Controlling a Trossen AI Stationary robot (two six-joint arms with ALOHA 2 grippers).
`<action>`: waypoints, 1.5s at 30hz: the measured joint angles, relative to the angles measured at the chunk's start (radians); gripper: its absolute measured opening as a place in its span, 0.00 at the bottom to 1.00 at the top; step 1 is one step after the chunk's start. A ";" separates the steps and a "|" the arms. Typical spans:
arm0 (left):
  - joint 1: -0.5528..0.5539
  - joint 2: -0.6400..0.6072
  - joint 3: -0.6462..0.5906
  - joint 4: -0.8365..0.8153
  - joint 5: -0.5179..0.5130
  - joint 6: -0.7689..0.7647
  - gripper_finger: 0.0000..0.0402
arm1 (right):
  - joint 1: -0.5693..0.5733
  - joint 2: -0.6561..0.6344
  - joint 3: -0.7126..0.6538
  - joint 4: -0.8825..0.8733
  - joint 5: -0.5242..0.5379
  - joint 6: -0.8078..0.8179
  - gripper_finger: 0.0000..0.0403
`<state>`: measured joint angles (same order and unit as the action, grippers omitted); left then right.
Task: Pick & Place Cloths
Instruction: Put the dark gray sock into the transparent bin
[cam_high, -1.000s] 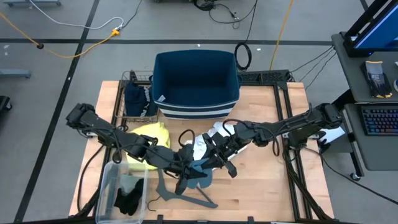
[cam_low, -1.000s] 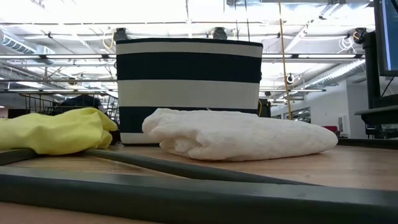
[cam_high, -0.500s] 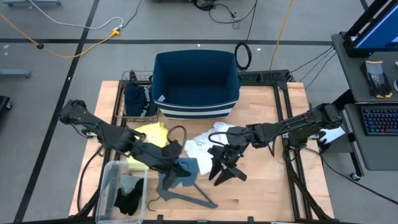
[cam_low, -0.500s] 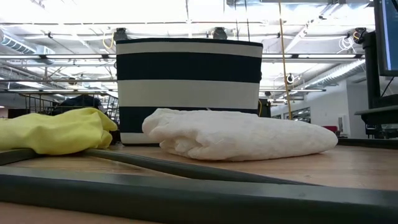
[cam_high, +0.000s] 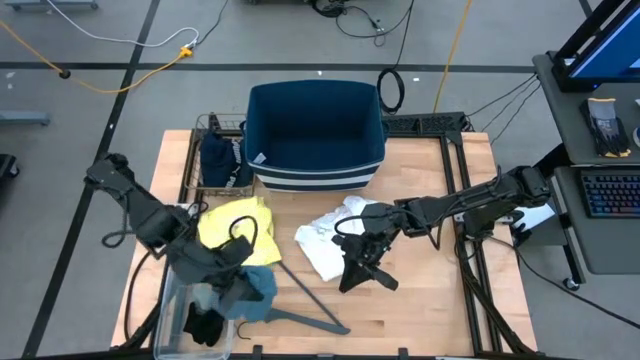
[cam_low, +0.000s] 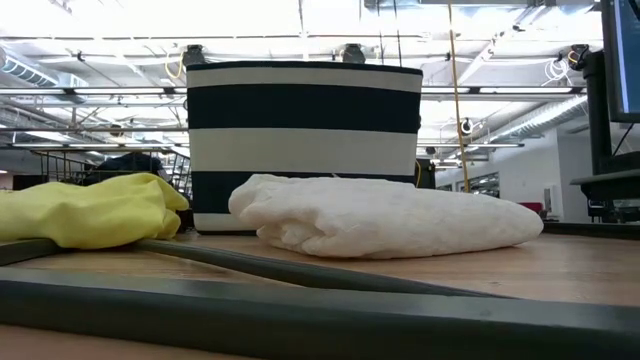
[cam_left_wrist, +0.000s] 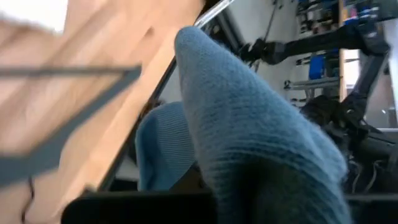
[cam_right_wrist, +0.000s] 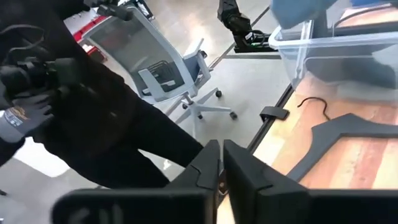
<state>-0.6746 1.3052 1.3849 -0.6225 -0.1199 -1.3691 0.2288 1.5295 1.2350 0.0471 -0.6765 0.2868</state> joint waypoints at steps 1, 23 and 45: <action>-0.015 0.000 0.000 -0.016 0.003 -0.033 0.00 | -0.003 0.000 0.000 0.000 0.000 -0.012 0.02; -0.239 -0.017 0.000 -0.470 0.010 -0.642 0.00 | -0.033 0.000 0.000 -0.024 0.003 -0.068 0.00; -0.250 0.248 0.000 -0.678 0.190 -0.925 0.00 | -0.039 0.000 0.000 -0.023 0.003 -0.087 0.00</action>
<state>-0.9244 1.5531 1.3849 -1.3003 0.0704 -2.2944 0.1902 1.5295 1.2346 0.0246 -0.6739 0.1997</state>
